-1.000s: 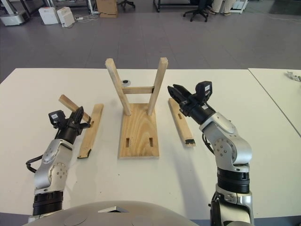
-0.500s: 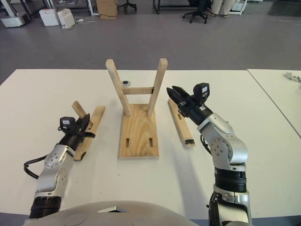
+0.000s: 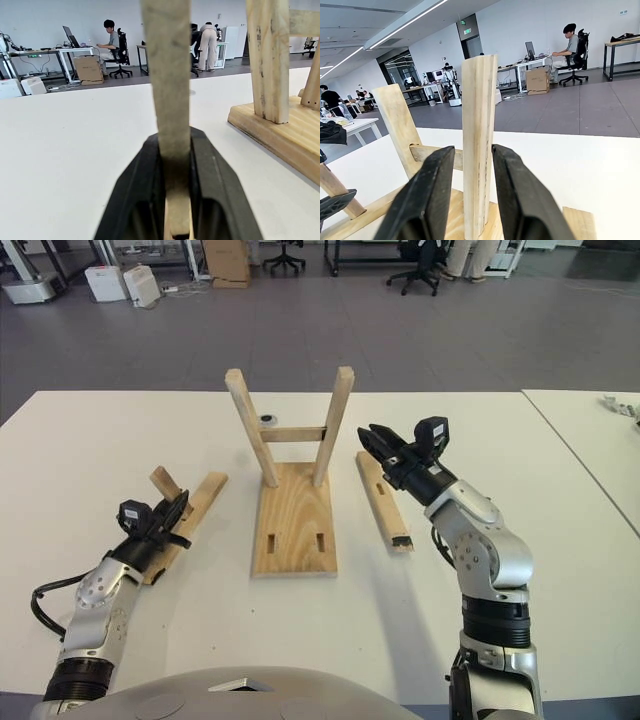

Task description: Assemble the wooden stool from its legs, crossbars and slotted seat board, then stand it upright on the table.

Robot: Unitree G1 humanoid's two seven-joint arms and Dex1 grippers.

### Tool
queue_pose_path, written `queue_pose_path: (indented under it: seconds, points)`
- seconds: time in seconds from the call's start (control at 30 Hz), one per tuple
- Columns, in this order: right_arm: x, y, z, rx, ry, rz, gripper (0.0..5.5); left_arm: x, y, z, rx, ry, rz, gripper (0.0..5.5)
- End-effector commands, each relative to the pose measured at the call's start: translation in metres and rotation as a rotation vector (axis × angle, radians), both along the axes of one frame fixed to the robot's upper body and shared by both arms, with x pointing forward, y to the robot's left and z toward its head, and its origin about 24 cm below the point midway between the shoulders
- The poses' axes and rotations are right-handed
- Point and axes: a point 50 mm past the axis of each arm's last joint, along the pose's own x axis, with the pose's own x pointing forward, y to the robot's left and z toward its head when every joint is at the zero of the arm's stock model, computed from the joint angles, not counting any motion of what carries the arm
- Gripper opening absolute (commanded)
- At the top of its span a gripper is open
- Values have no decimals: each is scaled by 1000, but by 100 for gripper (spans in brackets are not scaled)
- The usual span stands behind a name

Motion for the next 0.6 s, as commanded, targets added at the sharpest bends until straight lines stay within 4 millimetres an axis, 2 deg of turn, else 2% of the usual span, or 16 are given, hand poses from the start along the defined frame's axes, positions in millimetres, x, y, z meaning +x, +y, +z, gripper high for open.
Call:
queue_pose_path:
  seconds: [0.03, 0.13, 0.27, 0.33, 0.4, 0.47, 0.6]
  points:
    - [7, -3, 11, -22, -34, -2, 138, -91, 19, -104, 67, 772, -44, 40]
    - [7, -1, 10, -19, -36, 0, 138, -87, 24, -97, 94, 808, -100, 40]
    - [7, 1, 10, -16, -40, 3, 138, -105, 29, -107, 112, 923, -132, 40]
    - [7, 1, 11, -18, -42, 2, 138, -108, 30, -108, 113, 937, -131, 40]
    - [7, 0, 11, -21, -44, 1, 138, -93, 26, -97, 95, 851, -133, 40]
    - [8, 1, 11, -23, -47, 3, 138, -69, 17, -78, 64, 724, -124, 40]
    - [8, 2, 13, -44, -53, 11, 138, -21, 4, -21, -120, 405, -81, 40]
